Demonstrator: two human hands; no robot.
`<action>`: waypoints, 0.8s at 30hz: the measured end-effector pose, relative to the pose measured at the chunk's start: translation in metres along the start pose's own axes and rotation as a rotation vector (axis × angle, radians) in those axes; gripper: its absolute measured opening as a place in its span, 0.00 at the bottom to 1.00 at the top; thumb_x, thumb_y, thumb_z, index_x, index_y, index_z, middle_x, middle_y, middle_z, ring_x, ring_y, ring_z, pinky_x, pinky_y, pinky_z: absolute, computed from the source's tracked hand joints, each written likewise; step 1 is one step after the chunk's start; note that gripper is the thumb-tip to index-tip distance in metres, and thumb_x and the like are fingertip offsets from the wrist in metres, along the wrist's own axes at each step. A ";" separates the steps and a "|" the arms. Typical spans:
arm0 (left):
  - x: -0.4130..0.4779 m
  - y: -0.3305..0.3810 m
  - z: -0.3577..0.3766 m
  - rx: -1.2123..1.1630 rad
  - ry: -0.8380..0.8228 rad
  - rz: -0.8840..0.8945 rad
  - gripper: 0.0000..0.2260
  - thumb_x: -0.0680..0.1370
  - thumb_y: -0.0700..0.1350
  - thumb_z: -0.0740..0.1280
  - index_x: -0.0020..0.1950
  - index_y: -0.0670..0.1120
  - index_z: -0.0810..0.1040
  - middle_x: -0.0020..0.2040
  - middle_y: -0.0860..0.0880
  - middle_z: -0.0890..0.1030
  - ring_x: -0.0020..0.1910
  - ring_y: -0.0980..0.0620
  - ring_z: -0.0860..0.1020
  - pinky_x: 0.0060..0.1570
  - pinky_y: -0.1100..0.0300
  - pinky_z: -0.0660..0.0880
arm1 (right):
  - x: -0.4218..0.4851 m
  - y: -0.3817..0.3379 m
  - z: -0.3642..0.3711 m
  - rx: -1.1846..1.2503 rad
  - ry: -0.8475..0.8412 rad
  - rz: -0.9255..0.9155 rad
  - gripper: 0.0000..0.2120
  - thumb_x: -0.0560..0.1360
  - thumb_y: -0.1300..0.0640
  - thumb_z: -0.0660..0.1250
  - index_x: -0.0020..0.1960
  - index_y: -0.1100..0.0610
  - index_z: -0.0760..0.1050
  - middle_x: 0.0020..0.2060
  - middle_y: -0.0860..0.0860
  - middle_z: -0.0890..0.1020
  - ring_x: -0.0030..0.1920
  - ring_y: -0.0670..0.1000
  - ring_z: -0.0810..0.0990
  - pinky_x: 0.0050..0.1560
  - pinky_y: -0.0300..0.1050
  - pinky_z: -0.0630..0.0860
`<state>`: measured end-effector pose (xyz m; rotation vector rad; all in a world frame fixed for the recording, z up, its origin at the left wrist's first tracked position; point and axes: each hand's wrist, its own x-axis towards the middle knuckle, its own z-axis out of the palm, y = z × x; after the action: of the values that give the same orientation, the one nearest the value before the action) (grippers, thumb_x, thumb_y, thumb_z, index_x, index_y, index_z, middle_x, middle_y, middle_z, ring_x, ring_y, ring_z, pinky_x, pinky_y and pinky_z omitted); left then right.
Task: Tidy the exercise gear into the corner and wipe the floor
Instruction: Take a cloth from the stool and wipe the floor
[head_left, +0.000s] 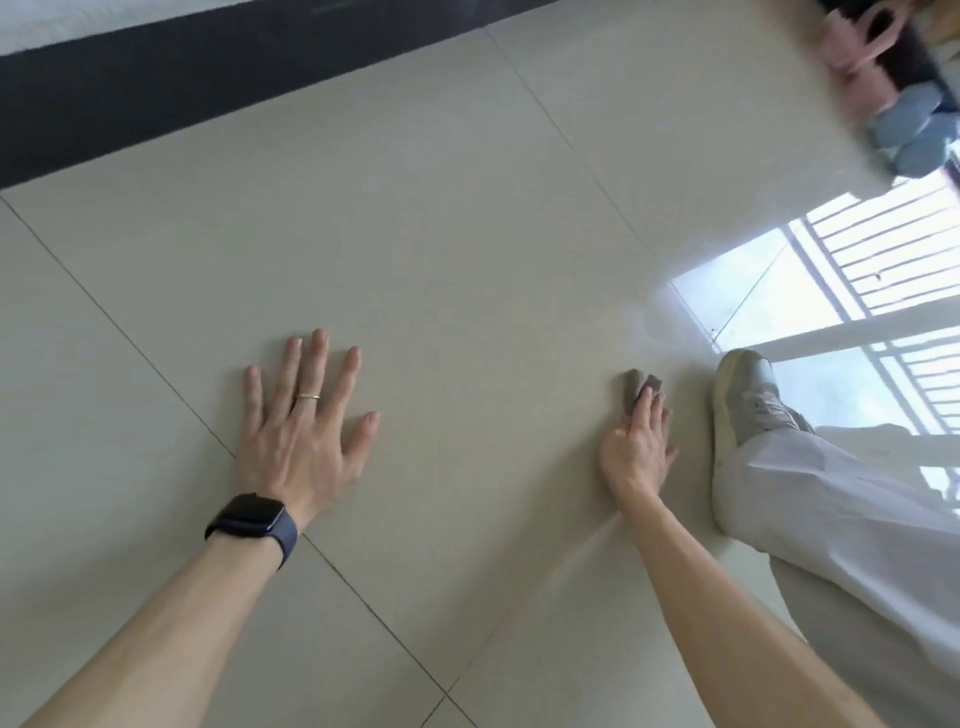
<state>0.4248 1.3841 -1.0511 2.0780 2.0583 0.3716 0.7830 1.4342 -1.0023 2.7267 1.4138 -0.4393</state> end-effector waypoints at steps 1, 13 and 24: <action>-0.003 0.002 -0.002 0.009 -0.014 -0.018 0.32 0.79 0.62 0.50 0.81 0.50 0.57 0.82 0.44 0.52 0.80 0.43 0.52 0.76 0.36 0.46 | -0.006 -0.002 0.001 0.010 0.012 0.006 0.34 0.79 0.61 0.52 0.81 0.50 0.43 0.81 0.46 0.46 0.80 0.46 0.42 0.79 0.58 0.42; -0.002 0.030 0.008 0.049 -0.184 0.273 0.30 0.78 0.66 0.51 0.80 0.62 0.53 0.82 0.52 0.49 0.81 0.51 0.48 0.76 0.37 0.44 | -0.057 0.014 0.023 -0.036 0.040 -0.361 0.29 0.82 0.59 0.51 0.82 0.51 0.48 0.81 0.47 0.51 0.80 0.46 0.48 0.78 0.62 0.45; -0.011 -0.033 -0.030 0.078 -0.149 0.134 0.29 0.81 0.56 0.54 0.81 0.55 0.53 0.82 0.50 0.50 0.81 0.48 0.49 0.75 0.38 0.47 | -0.086 -0.067 0.043 -0.054 0.002 -0.836 0.28 0.82 0.58 0.55 0.81 0.50 0.55 0.80 0.47 0.55 0.80 0.47 0.53 0.77 0.66 0.51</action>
<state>0.3839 1.3728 -1.0334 2.2229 1.8834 0.1517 0.6724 1.3980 -1.0143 1.9608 2.4665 -0.3957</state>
